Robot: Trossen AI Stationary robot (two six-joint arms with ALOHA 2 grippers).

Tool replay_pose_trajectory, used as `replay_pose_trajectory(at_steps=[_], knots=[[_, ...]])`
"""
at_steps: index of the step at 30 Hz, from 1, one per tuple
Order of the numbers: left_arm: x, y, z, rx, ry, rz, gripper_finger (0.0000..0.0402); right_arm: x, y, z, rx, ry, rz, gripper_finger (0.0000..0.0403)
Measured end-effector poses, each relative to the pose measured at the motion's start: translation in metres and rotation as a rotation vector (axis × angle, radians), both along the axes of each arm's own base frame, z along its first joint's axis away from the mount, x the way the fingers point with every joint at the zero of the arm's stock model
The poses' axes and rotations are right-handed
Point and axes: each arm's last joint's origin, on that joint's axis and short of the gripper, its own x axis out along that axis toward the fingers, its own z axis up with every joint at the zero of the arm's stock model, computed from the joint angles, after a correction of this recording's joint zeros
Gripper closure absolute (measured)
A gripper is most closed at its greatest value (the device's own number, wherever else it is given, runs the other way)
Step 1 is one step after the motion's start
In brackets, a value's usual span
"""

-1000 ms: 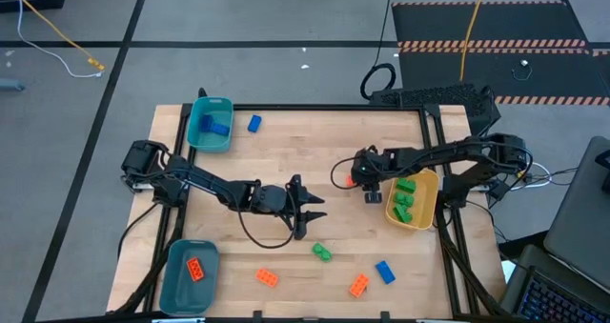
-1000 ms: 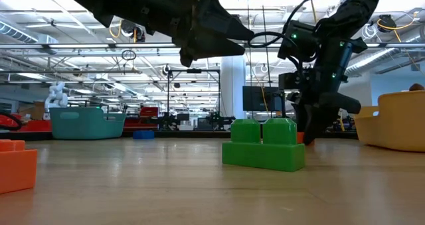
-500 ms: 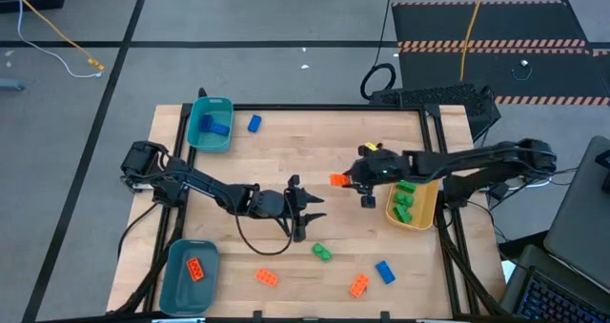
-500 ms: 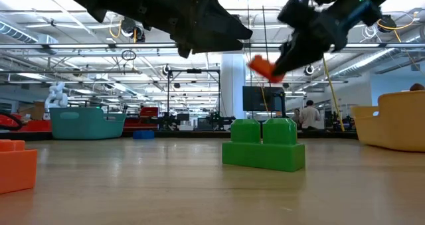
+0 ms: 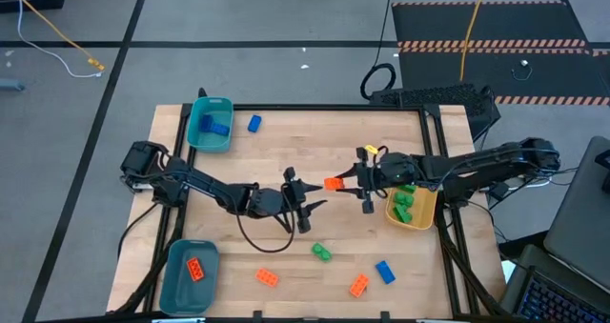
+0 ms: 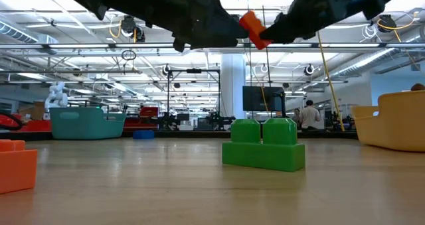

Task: Sort & place blocks by color
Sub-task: Put the orange game piece into the dark blue bin

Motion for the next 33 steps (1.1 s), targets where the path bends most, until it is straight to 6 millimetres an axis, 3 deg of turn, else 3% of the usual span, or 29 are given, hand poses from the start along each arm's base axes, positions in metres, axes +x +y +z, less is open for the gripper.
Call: replay_pose_trajectory(at_steps=[11, 21, 25, 33], knots=[[0.000, 0.000, -0.001, 0.037, 0.027, -0.018, 0.0206, 0.009, 0.005, -0.011, 0.039, -0.017, 0.051, 0.0272], [0.002, 0.010, 0.000, -0.032, -0.005, 0.021, 0.0049, 0.009, 0.006, -0.011, 0.025, -0.018, 0.062, 0.0272], [0.003, 0.009, 0.004, -0.042, -0.047, 0.019, 0.0012, 0.010, 0.006, -0.013, 0.020, -0.009, 0.065, 0.0272], [0.003, 0.009, 0.006, -0.050, -0.076, 0.020, 0.0035, 0.022, 0.007, -0.017, 0.007, -0.078, 0.066, 0.0272]])
